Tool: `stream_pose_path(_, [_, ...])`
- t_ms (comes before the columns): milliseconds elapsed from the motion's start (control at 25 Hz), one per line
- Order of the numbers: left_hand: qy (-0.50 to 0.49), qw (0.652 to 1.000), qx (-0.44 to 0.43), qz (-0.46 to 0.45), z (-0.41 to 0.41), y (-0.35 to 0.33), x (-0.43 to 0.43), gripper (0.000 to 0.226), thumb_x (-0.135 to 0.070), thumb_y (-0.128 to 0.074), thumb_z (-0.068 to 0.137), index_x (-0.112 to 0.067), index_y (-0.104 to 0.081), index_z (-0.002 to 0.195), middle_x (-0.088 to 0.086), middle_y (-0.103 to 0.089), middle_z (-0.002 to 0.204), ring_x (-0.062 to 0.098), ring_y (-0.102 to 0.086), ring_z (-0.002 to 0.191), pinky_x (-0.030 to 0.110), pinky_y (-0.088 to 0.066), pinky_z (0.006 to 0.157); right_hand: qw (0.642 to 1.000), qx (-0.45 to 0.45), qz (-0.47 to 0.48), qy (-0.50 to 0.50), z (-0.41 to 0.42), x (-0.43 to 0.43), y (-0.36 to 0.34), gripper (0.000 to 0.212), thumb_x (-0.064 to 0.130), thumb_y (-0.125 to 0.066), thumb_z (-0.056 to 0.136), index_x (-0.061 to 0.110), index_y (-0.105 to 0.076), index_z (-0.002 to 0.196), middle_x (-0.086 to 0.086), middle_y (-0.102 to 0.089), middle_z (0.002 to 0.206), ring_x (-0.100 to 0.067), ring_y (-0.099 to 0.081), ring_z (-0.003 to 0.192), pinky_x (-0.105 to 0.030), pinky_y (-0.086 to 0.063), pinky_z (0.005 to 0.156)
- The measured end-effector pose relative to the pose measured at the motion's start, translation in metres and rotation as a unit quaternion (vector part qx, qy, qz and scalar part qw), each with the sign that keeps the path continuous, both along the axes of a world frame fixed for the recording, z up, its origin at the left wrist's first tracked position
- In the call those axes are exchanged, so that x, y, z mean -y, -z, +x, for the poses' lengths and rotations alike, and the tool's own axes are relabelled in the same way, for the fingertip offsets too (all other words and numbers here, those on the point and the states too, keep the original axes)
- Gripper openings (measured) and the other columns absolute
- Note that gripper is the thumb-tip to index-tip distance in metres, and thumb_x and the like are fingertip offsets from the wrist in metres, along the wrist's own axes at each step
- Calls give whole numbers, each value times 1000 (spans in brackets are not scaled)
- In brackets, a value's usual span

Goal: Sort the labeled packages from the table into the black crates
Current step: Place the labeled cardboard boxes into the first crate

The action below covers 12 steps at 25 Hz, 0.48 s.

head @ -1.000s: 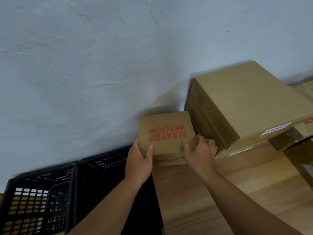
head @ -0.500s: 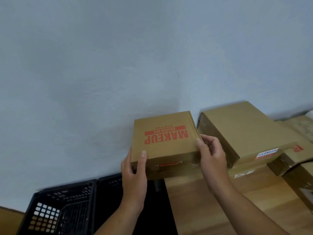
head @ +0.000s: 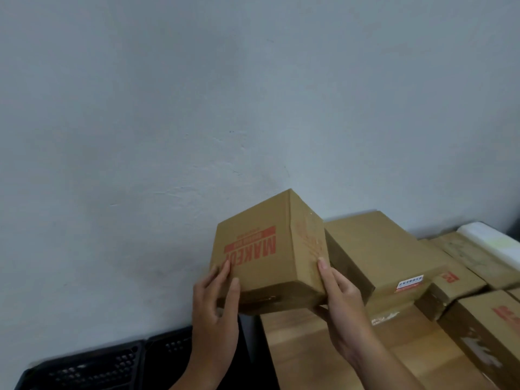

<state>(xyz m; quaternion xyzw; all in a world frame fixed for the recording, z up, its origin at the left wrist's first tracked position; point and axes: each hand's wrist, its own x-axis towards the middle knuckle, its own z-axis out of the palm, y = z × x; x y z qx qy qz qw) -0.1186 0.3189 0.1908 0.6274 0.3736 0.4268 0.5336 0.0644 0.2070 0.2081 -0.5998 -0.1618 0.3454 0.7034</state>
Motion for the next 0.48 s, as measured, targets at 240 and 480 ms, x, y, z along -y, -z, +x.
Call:
stream_pose_path(240, [129,988,-87,-25,6,-23,21,105,-103,-52,54,-46,-40,142,-34,-46,141,-21,-42,127,15,-35,112,993,110,46,-7,-14,15,2,34,52,-70,88,28,-77,113,1,-78,109,-15,-74,103,-34,-60,83])
stream_pose_path(480, [141,938,59,-310,-4,-22,16,61,-64,-73,71,-34,-68,124,-3,-78,116,17,-75,104,45,-61,88,965,255,22,-51,-22,22,0,33,55,-50,99,44,-72,122,17,-71,119,0,-66,112,-13,-51,89])
